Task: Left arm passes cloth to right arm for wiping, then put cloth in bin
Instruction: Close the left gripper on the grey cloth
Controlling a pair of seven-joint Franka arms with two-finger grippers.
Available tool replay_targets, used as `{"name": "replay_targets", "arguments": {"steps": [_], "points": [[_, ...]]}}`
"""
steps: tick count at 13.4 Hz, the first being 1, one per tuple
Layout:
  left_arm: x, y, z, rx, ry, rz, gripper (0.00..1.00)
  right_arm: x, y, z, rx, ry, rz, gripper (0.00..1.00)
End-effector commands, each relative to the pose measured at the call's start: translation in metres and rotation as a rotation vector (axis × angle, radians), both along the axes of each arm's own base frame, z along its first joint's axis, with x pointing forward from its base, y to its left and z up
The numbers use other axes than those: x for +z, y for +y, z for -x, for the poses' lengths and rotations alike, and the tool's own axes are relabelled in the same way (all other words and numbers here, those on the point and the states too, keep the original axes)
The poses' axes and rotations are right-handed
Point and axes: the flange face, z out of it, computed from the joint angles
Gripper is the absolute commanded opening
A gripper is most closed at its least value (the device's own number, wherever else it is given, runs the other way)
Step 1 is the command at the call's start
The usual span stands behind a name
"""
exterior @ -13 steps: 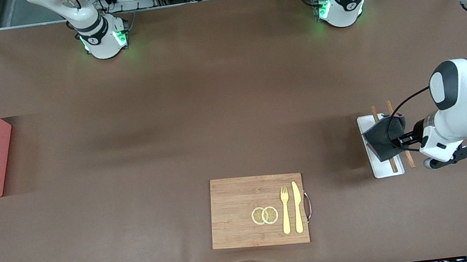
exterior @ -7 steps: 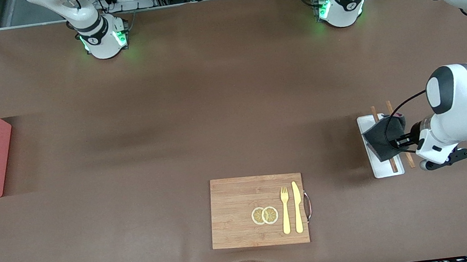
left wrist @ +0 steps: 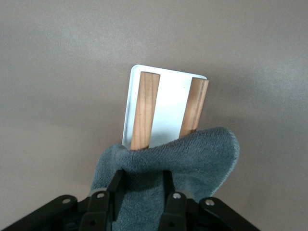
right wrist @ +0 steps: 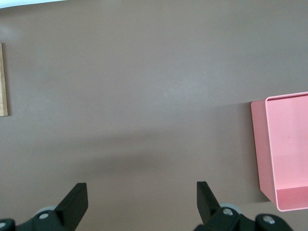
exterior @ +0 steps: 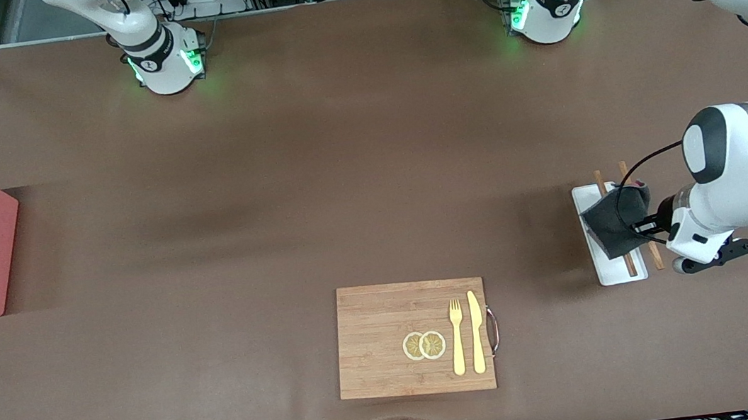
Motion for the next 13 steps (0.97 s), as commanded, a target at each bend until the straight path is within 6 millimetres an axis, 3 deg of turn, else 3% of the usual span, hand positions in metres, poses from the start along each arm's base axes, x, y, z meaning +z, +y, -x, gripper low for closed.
{"name": "replay_targets", "arguments": {"steps": [1, 4, 7, 13], "points": [[0.0011, 0.0020, -0.0031, -0.019, -0.012, -0.020, 0.37, -0.0012, -0.0022, 0.0002, -0.017, 0.006, 0.012, 1.00], [0.0011, 0.0093, -0.0031, -0.009, -0.012, -0.022, 0.32, -0.0001, -0.0093, 0.0009, -0.020, 0.005, 0.008, 1.00], [0.0011, 0.0093, -0.0031, -0.012, -0.011, -0.020, 0.25, -0.0018, -0.0043, -0.0007, -0.009, 0.008, 0.008, 1.00], [0.0028, 0.0093, -0.0035, -0.017, -0.014, -0.019, 0.07, -0.0006, -0.0057, -0.0003, -0.014, 0.008, 0.005, 1.00]]}}
